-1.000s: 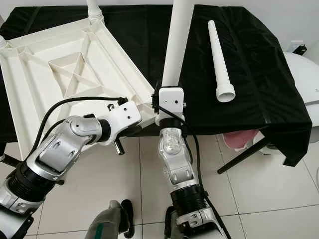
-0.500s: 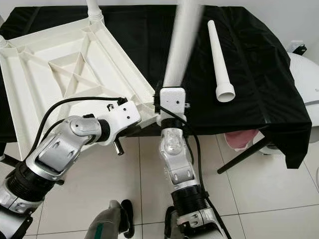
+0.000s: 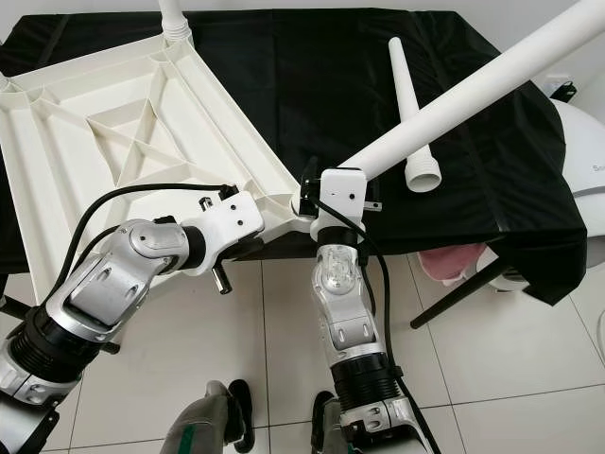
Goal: Building children table
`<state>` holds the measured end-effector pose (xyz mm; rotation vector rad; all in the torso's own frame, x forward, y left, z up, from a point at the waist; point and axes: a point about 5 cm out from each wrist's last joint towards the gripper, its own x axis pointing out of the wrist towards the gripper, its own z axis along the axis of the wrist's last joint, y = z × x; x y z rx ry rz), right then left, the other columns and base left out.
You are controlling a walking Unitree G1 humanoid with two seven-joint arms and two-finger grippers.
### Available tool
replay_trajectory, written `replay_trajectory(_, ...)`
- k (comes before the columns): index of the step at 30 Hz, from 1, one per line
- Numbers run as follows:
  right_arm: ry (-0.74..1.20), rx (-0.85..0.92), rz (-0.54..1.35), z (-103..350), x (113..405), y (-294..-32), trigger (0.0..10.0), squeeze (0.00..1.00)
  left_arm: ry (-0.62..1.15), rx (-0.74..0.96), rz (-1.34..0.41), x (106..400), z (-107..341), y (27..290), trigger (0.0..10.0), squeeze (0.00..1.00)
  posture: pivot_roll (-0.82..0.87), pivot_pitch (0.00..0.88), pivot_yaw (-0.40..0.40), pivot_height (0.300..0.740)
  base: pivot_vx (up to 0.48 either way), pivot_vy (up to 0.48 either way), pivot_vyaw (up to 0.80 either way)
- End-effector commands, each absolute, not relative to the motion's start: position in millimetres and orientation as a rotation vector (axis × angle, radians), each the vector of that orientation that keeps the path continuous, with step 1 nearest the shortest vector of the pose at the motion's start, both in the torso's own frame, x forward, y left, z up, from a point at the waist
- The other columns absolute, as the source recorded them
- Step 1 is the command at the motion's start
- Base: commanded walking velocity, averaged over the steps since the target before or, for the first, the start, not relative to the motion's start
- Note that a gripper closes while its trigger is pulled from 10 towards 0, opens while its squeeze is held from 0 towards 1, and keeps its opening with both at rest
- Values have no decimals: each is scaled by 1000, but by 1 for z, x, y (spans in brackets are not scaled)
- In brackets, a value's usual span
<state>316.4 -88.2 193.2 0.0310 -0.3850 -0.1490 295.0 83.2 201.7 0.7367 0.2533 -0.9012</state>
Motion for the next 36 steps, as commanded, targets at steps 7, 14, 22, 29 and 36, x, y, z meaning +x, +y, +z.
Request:
replay_trajectory(7, -309, -1, -185, 176, 318, -97, 0, 0, 113, 781, -858, 297, 230, 82, 10000, 0, -30, 186, -7, 740, 0, 0, 0)
replay_trajectory(14, -335, 6, -162, 181, 319, -95, 0, 0, 111, 785, -856, 298, 230, 82, 10000, 0, -32, 181, -7, 740, 0, 0, 0)
replay_trajectory(22, -340, 12, -108, 180, 319, -92, 863, 0, 111, 785, -859, 297, 229, 82, 10000, 0, -33, 177, -6, 740, 0, 0, 0)
replay_trajectory(29, -321, 35, -31, 178, 322, -92, 10000, 0, 111, 787, -859, 298, 229, 81, 10000, 0, -33, 174, -6, 740, 0, 0, 0)
replay_trajectory(36, -366, -28, 115, 185, 329, -106, 10000, 0, 109, 789, -860, 298, 229, 81, 10000, 0, -35, 175, -4, 740, 0, 0, 0)
